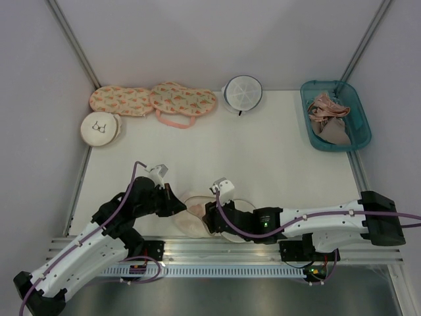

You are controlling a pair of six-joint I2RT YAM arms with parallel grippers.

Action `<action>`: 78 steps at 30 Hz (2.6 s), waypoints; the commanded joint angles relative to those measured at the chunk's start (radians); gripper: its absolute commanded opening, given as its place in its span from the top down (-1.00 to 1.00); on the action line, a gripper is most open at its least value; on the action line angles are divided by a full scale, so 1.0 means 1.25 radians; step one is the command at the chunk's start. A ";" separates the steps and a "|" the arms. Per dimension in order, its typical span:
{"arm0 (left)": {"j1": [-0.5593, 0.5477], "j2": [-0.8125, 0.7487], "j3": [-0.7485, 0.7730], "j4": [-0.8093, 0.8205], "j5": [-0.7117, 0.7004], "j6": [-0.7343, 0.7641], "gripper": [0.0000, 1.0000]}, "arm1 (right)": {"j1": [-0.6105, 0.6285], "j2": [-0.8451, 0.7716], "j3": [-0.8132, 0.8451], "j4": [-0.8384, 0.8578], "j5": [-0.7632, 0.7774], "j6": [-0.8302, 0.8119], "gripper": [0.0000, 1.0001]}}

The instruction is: Unzip the laundry bag and remove the bra

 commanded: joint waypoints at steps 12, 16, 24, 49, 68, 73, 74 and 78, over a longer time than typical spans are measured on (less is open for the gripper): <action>-0.004 0.015 0.026 0.023 0.016 -0.017 0.96 | -0.053 0.079 0.022 -0.033 0.044 0.016 0.25; -0.004 0.010 0.024 0.024 0.019 -0.021 0.96 | -0.058 0.145 0.070 0.033 0.000 -0.027 0.28; -0.004 -0.003 0.011 0.022 0.017 -0.024 0.96 | -0.034 0.218 0.149 0.083 -0.076 -0.070 0.32; -0.004 -0.004 0.004 0.025 0.020 -0.026 0.96 | 0.000 0.407 0.309 -0.112 0.095 -0.008 0.08; -0.004 -0.010 0.001 0.025 0.020 -0.028 0.96 | -0.006 0.331 0.261 -0.039 0.059 -0.045 0.99; -0.004 -0.007 0.001 0.025 0.016 -0.028 0.96 | 0.009 0.226 0.235 -0.049 0.055 -0.075 0.99; -0.004 -0.004 0.000 0.024 0.016 -0.029 0.96 | 0.011 0.212 0.228 -0.056 0.059 -0.080 0.99; -0.004 0.000 0.002 0.024 0.014 -0.028 0.96 | 0.014 0.144 0.203 -0.061 0.055 -0.093 0.99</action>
